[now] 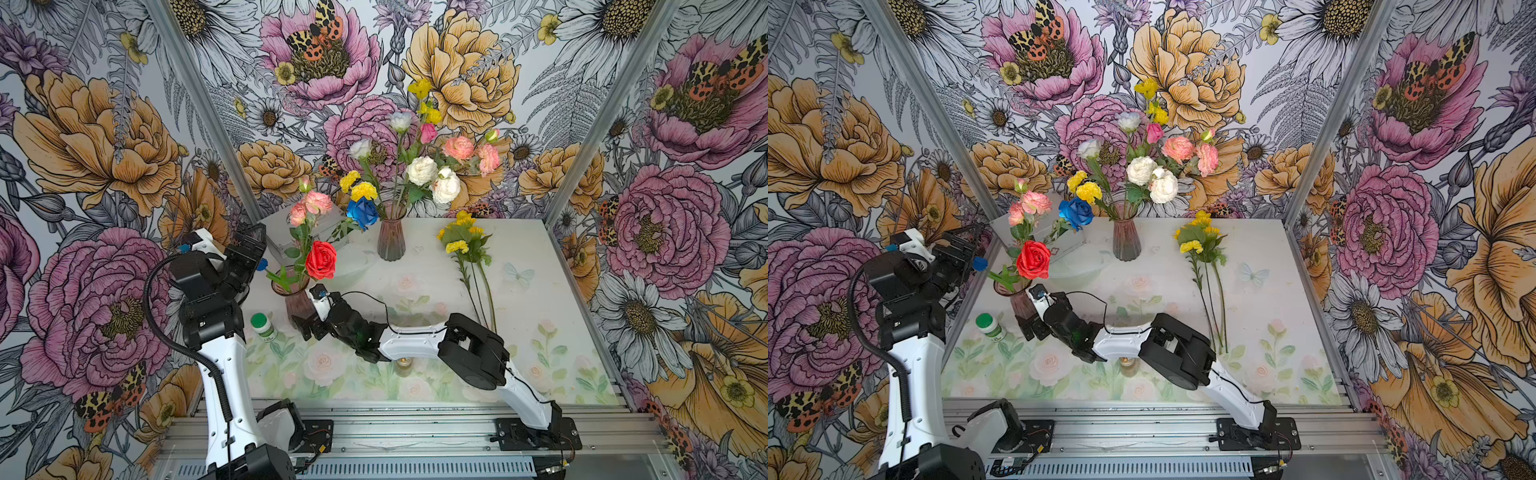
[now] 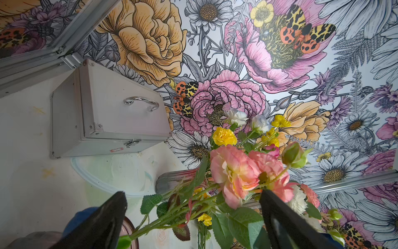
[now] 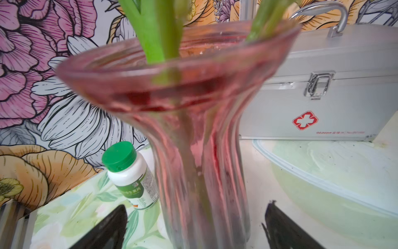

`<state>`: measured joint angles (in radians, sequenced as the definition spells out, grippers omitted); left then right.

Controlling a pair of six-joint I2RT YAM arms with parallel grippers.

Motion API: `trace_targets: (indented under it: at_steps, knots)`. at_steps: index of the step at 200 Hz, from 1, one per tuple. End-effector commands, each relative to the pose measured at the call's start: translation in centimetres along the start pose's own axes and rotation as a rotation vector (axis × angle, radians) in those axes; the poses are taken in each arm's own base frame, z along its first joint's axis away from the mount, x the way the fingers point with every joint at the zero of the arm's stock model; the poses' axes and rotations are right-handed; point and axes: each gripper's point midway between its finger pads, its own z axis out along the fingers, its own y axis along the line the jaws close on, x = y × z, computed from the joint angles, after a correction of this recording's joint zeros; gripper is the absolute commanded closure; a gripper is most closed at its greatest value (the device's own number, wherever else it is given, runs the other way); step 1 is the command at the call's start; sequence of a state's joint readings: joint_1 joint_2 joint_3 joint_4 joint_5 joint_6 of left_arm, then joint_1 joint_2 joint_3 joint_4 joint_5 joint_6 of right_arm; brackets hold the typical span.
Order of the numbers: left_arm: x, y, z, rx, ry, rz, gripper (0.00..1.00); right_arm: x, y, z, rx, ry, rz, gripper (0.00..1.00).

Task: Pick out yellow flowers from the vase
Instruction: Move the vase to the center of the board.

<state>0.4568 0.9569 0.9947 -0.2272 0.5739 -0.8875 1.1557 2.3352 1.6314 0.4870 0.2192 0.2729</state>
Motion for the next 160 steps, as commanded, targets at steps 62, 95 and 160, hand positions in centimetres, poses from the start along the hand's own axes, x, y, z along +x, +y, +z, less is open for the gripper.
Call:
trace_targets:
  at_steps: [62, 95, 160]
  knots:
    - [-0.8, -2.1, -1.1, 0.047, -0.028, 0.054, 0.01, 2.4, -1.5, 2.6, 0.136, 0.039, -0.013, 0.0]
    - [-0.7, -2.3, -1.3, 0.049, -0.032, 0.062, 0.02, 2.7, -2.1, 3.3, 0.159, 0.05, -0.017, 0.01]
    - [-0.6, -2.2, -1.3, 0.046, -0.034, 0.067, 0.01, 3.9, -3.1, 3.6, 0.188, 0.066, -0.031, 0.01]
